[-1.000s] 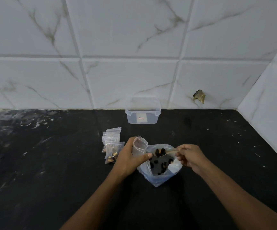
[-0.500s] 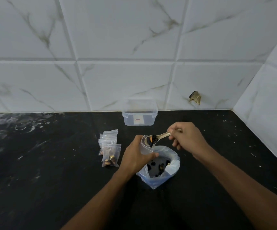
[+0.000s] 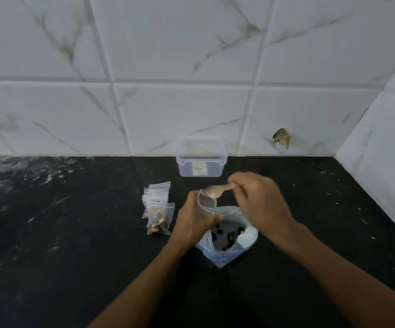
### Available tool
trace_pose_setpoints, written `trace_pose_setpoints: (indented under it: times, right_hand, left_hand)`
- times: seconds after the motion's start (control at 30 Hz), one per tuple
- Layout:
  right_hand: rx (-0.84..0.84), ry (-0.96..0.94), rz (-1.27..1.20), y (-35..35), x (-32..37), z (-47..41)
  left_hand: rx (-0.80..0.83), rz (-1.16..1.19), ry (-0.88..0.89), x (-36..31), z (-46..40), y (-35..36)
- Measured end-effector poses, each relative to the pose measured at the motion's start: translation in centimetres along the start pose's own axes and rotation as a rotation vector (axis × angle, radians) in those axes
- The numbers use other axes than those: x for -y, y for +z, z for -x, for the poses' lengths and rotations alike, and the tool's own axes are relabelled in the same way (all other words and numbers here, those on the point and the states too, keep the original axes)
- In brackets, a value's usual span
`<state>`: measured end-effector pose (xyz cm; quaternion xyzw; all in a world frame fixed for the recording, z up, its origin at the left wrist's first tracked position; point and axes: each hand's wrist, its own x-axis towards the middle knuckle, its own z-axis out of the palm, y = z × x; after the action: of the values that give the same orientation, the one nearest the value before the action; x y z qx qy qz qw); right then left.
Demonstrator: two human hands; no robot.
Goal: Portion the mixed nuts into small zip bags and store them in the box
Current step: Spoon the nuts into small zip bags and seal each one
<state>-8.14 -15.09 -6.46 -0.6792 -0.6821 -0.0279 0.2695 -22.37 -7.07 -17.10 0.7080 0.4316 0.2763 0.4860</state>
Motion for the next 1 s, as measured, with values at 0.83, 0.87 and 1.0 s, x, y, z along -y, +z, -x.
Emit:
trace_pose_setpoints:
  times: [0.83,0.87,1.0]
  right_hand:
    - [0.225,0.845,-0.414,11.2,-3.6,5.6]
    - [0.211,0.892,-0.465,11.4,-3.2,5.5]
    - [0.209,1.011,-0.623,11.8,-2.6,5.0]
  left_hand:
    - [0.141,0.140,-0.076,4.4,2.0,-0.4]
    - [0.143,0.131,-0.079,4.4,2.0,-0.4]
    - [0.147,0.109,-0.080,4.1,2.1,-0.5]
